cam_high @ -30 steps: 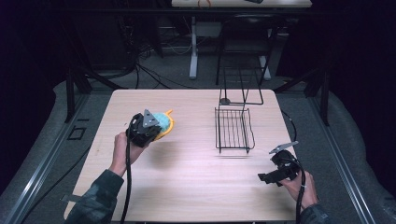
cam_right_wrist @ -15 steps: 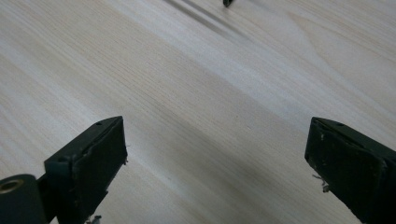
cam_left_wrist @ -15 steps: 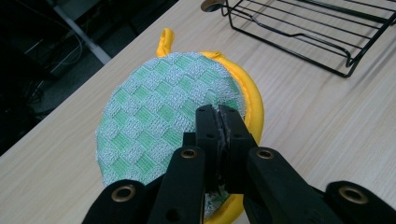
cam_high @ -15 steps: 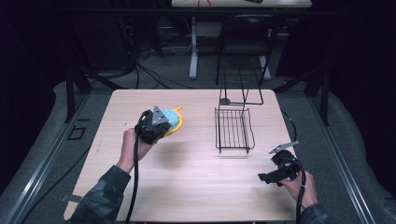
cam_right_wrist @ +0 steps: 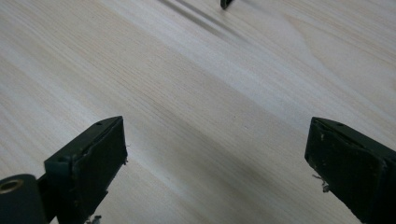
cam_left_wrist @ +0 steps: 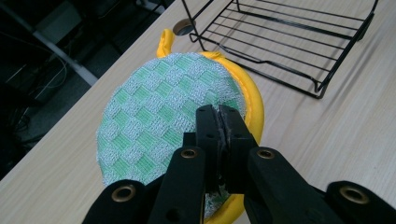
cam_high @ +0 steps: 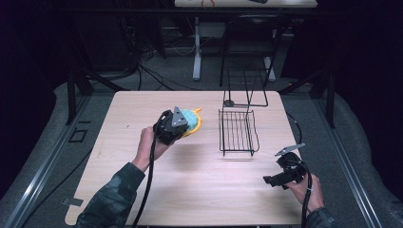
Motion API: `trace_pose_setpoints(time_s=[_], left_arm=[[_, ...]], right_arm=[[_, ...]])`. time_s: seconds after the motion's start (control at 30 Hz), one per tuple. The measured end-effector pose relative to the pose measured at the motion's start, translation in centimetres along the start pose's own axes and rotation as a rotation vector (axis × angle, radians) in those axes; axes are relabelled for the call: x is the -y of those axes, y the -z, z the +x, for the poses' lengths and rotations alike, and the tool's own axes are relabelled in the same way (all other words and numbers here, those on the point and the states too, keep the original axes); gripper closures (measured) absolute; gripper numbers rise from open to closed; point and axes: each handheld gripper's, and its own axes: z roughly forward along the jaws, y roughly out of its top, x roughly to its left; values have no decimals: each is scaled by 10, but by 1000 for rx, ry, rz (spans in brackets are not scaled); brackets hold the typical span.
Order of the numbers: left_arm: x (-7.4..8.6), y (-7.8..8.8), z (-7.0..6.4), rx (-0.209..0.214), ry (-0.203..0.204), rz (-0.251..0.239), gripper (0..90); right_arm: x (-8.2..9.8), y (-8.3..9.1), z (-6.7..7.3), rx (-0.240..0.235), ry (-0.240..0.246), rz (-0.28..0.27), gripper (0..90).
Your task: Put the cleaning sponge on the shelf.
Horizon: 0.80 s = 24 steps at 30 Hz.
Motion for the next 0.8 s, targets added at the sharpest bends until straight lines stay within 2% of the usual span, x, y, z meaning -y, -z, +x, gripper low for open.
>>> trace_pose_setpoints(time_s=[0.27, 0.4, 0.8], left_arm=[[-18, -5, -6, 23, -36, -18, 878], [-25, -9, -10, 30, -47, -40, 878], [-48, -30, -28, 65, -78, -84, 878]], right_arm=[[1, 1, -1, 6, 17, 2, 48], [0, 2, 0, 3, 1, -8, 48], [0, 2, 1, -5, 16, -4, 45]])
